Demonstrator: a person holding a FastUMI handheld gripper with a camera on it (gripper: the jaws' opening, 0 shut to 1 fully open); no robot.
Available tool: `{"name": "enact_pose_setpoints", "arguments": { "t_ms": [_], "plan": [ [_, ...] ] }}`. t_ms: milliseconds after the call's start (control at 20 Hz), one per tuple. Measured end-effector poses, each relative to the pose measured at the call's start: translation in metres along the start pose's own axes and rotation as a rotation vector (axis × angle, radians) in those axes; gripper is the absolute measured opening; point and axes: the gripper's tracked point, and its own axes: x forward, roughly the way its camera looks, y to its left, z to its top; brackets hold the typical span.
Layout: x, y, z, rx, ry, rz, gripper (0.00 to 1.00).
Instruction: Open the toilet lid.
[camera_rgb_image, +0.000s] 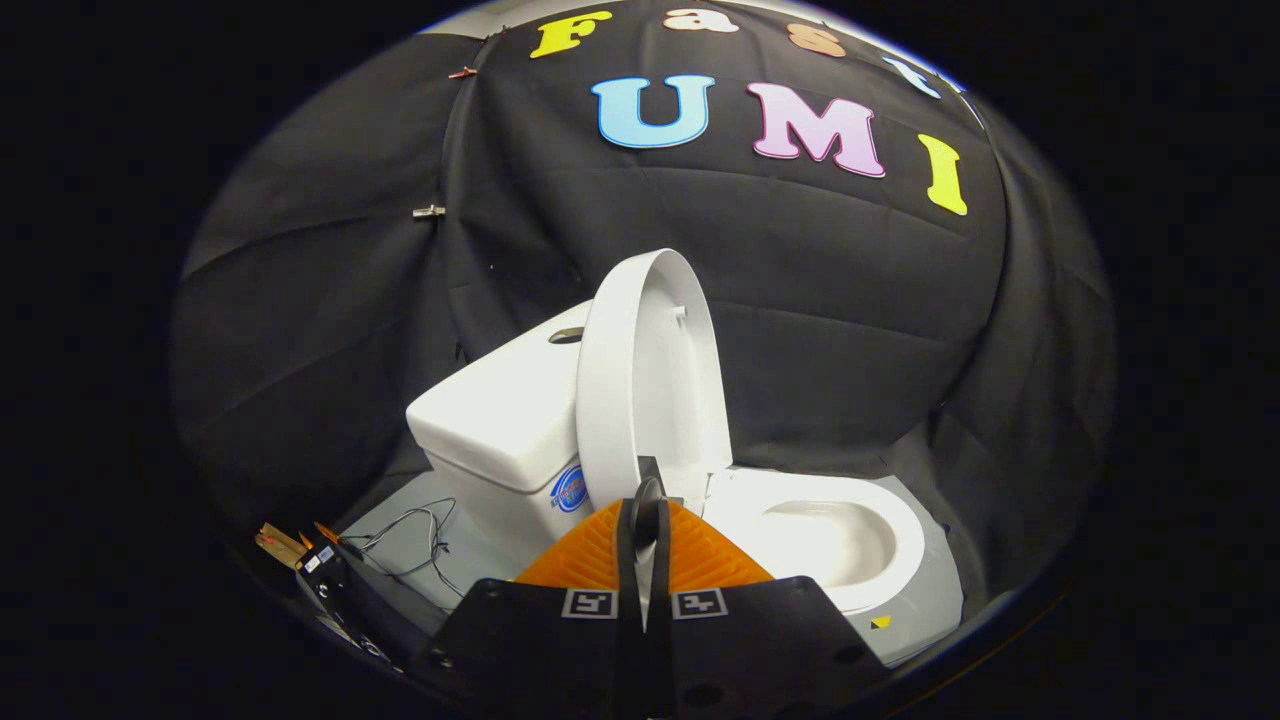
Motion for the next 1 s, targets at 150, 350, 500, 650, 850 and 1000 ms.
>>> {"name": "enact_pose_setpoints", "arguments": {
  "t_ms": [150,350,500,650,850,1000],
  "plan": [
    [-0.003,0.009,-0.002,0.011,0.000,0.052,0.12],
    [-0.029,-0.005,0.013,0.049,-0.044,0.056,0.42],
    [-0.065,-0.020,0.039,0.043,-0.118,0.054,0.84],
    [-0.098,-0.040,0.065,0.062,-0.195,0.049,0.98],
    [-0.154,-0.077,0.096,0.074,-0.302,0.008,0.99],
    [-0.193,-0.105,0.109,0.053,-0.369,-0.040,0.99]
  ]
}}
